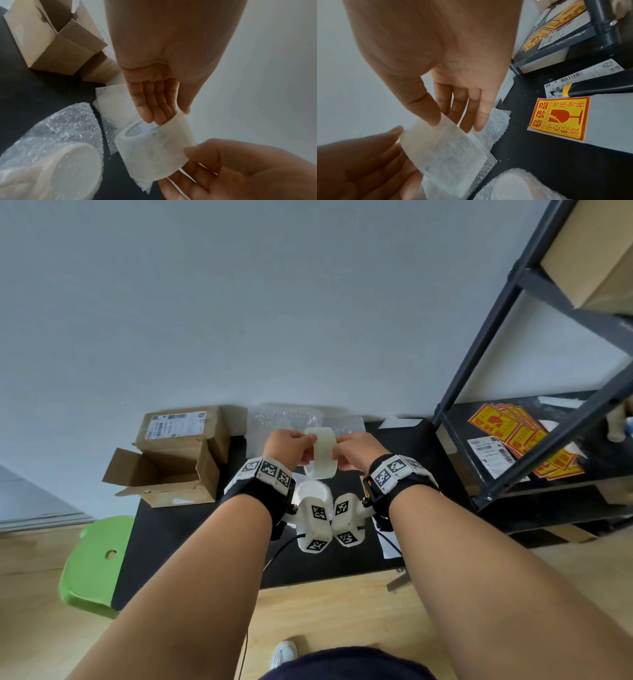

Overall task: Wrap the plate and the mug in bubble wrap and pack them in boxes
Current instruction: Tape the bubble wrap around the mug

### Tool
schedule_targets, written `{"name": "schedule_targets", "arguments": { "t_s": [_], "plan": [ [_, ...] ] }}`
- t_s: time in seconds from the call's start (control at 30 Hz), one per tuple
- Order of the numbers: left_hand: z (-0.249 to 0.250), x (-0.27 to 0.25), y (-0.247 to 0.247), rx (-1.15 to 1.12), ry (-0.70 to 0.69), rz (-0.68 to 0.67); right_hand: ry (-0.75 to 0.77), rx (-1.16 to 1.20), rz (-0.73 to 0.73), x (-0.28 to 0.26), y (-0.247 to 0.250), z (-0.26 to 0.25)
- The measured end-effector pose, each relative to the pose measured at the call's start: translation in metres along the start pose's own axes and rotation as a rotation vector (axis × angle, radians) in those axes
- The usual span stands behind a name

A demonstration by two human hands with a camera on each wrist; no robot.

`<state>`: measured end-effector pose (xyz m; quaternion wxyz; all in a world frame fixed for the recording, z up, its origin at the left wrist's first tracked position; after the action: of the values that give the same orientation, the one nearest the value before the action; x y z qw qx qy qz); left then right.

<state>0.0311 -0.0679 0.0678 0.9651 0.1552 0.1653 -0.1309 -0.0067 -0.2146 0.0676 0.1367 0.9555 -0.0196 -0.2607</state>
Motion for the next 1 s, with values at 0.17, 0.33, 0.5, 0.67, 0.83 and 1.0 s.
{"name": "schedule_targets", "arguments": {
  "t_s": [0.17,0.33,0.5,0.67,0.83,1.0],
  "plan": [
    [0.004,-0.005,0.005,0.056,-0.010,-0.152,-0.023,0.171,0.014,-0.001,-0.002,-0.007],
    [0.012,-0.012,0.006,0.001,-0.030,-0.168,-0.036,0.170,0.004,-0.001,0.000,-0.014],
    [0.023,-0.017,0.004,-0.038,-0.045,-0.159,0.011,0.122,0.011,-0.005,0.003,-0.021],
    [0.028,-0.018,0.006,-0.113,-0.049,-0.156,0.054,0.083,0.007,-0.011,0.006,-0.024],
    [0.030,-0.017,0.007,-0.157,-0.035,-0.103,0.074,0.040,-0.021,-0.013,0.005,-0.024],
    [0.028,-0.017,0.008,-0.064,-0.048,-0.149,0.061,0.143,-0.004,-0.009,0.005,-0.022]
  ]
}}
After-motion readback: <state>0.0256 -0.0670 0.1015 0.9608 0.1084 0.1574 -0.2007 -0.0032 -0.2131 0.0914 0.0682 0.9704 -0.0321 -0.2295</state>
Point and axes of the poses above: each hand's wrist, its own x-axis towards the middle knuckle, its own y-axis out of the back of the hand, z = x × y, the point moved 5 cm from there along x, towards the middle knuckle, and after that the axes turned 4 degrees about -z, right-handed, at the moved point
